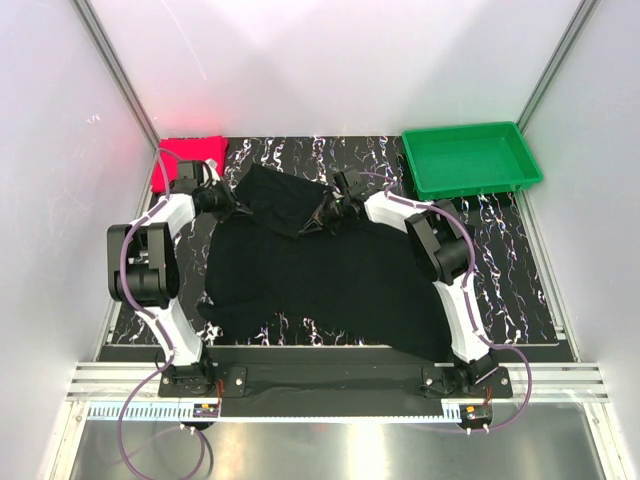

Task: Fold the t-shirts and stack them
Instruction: Fold the tshirt

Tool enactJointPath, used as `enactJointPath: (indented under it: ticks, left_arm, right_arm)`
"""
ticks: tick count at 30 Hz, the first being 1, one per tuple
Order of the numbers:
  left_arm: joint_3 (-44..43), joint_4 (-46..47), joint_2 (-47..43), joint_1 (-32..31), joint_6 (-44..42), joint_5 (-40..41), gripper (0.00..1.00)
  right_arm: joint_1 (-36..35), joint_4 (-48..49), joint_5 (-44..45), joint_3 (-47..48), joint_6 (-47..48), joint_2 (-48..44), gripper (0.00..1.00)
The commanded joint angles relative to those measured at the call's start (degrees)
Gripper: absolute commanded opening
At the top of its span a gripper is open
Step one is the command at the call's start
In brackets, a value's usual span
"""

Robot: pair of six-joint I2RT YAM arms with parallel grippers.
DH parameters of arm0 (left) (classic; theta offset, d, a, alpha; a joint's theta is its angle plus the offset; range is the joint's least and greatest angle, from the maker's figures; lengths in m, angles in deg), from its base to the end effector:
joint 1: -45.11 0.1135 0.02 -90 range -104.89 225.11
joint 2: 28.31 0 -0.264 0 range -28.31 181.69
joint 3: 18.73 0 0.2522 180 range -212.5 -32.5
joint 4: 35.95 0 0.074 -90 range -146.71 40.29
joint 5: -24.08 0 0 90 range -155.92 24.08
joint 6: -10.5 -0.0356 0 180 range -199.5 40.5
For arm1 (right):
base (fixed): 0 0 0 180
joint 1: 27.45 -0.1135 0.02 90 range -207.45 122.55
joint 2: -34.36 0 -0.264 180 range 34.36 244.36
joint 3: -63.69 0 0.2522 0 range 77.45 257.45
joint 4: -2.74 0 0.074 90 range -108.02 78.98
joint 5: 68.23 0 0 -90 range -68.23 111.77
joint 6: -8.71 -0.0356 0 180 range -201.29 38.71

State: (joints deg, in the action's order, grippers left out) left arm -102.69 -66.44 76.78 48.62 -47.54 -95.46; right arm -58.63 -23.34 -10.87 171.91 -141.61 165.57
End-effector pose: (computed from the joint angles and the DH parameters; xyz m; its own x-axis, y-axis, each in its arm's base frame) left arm 0.3895 0.0063 0.1952 -0.7974 -0.5103 -0.3222 -0.2001 0.7272 -0.6566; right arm 0.4129 0.2723 0.1350 -0.9615 0.2733 0.0296 0.1960 0.6060 0.7710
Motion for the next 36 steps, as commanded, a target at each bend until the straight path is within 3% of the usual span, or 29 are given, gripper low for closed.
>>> enactJointPath:
  ticks: [1,36]
  left_arm:
    - [1.64,-1.19,-4.11,0.27,-1.29,0.53,0.0]
    - [7.53,-7.53,-9.65,0.27,-4.02,5.02,0.02]
  right_arm:
    - [0.68,-0.25,-4.35,-0.67,1.16,-3.34,0.0]
    - [5.51,-4.47,-16.3,-2.17,6.61,0.26,0.02]
